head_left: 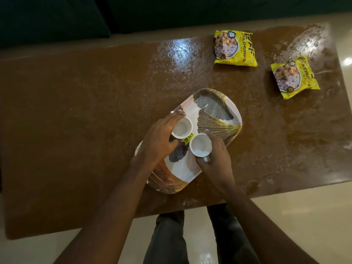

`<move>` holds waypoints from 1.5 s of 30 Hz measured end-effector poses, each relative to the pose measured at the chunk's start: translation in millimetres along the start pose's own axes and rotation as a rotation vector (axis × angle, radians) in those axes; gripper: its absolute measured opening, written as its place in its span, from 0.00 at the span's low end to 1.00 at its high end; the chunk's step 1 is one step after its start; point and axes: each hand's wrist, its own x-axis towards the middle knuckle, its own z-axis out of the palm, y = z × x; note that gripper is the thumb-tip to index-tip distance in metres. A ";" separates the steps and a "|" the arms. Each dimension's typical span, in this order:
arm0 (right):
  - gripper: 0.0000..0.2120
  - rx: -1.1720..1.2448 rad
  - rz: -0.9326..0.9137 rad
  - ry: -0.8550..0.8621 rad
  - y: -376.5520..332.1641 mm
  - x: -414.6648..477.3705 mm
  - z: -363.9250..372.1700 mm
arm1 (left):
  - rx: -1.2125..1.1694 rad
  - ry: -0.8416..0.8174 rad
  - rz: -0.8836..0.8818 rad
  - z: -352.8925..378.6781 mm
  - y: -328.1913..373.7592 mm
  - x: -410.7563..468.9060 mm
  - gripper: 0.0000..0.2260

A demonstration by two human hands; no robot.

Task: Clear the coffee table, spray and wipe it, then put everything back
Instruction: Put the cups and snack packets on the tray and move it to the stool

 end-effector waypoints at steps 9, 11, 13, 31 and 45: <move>0.40 0.182 -0.001 -0.083 2.1 -12.6 -17.8 | 0.071 0.062 0.007 -4.5 -3.2 -9.2 0.41; 0.38 0.245 0.013 -0.035 3.7 -16.5 -25.8 | 0.104 0.084 0.026 -9.6 1.1 -10.1 0.41; 0.34 0.276 0.034 0.019 7.4 -16.0 -33.4 | 0.099 0.111 0.058 -13.6 8.8 -7.0 0.38; 0.20 -0.132 -0.062 0.307 89.8 138.6 -162.0 | 0.290 0.107 -0.019 40.0 109.6 163.1 0.23; 0.30 -0.407 0.103 0.073 144.3 224.7 -178.7 | 0.023 0.457 -0.624 90.8 134.9 273.7 0.25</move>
